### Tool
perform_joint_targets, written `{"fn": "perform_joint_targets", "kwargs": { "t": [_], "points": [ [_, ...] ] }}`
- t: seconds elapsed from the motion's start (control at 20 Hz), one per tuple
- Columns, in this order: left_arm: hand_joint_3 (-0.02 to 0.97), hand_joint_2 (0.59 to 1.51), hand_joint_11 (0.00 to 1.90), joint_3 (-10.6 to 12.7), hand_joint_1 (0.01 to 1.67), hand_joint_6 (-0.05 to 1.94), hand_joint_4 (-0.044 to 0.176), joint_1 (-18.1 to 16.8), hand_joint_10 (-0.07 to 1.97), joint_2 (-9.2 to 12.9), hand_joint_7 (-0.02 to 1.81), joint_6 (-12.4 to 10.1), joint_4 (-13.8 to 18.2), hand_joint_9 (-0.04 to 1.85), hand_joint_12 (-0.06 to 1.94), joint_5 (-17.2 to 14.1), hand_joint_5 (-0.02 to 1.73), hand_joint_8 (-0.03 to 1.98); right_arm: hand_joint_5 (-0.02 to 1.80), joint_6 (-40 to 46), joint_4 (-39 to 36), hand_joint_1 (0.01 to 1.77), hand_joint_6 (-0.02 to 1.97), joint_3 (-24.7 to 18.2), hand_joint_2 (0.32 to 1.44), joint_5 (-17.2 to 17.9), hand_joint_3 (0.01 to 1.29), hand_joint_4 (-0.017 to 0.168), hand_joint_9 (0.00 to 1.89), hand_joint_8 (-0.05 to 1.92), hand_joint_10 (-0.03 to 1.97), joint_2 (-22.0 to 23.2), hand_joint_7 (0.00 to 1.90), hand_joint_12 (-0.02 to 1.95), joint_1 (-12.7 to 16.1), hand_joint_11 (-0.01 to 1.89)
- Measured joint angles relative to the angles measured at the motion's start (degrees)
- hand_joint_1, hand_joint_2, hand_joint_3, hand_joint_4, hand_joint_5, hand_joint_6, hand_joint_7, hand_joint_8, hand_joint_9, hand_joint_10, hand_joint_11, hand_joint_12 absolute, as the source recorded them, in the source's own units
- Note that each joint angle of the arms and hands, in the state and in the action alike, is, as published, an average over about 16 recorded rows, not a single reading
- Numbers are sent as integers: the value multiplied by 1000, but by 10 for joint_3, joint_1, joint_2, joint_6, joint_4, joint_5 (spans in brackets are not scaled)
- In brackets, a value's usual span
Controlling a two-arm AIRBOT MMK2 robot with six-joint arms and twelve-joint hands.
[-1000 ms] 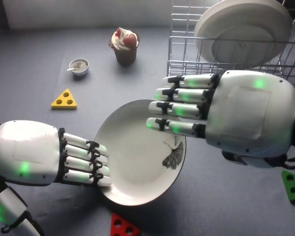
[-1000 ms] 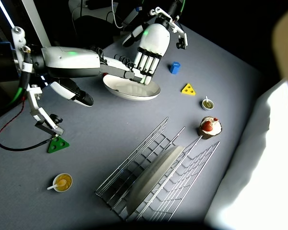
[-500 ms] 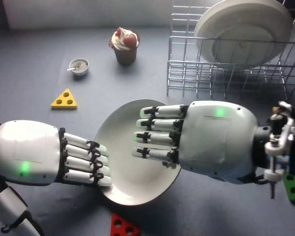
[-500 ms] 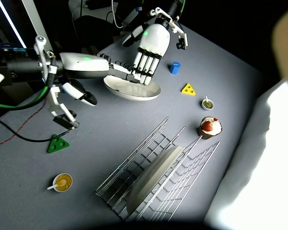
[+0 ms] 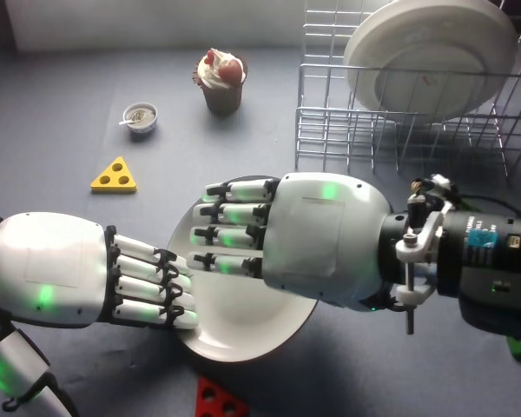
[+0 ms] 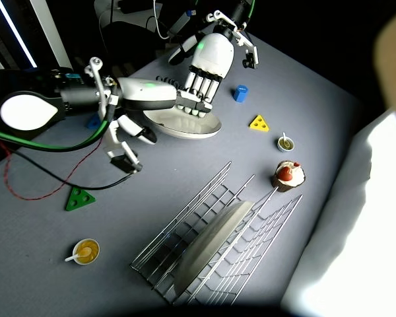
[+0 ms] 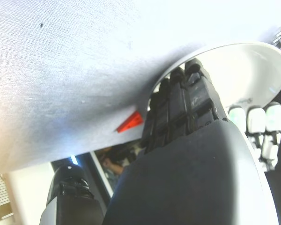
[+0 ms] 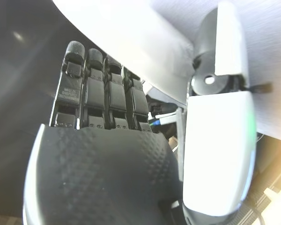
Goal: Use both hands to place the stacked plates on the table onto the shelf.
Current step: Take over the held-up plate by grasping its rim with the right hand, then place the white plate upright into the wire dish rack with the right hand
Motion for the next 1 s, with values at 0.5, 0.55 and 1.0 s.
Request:
{"fn": "perform_joint_targets", "kwargs": {
  "t": [0.5,0.55,1.0],
  "points": [
    [-4,960,169,5,15,-27,-9,-2,13,0,137,-2,-14,133,5,-1,101,1,764,-10,13,1329,292,6,886,12,13,-3,927,9,258,-17,923,455,8,930],
    [-4,960,169,7,15,-25,-7,-4,14,0,136,-2,-17,130,6,-2,103,1,805,-11,16,1339,329,3,886,13,13,-3,988,20,300,-15,982,458,8,998],
    [-3,961,159,36,15,-4,-1,-40,15,13,134,-1,-59,126,11,-9,126,2,952,-15,75,1374,635,-67,889,11,13,-5,1194,241,635,43,1203,230,8,1339]
  ]
}}
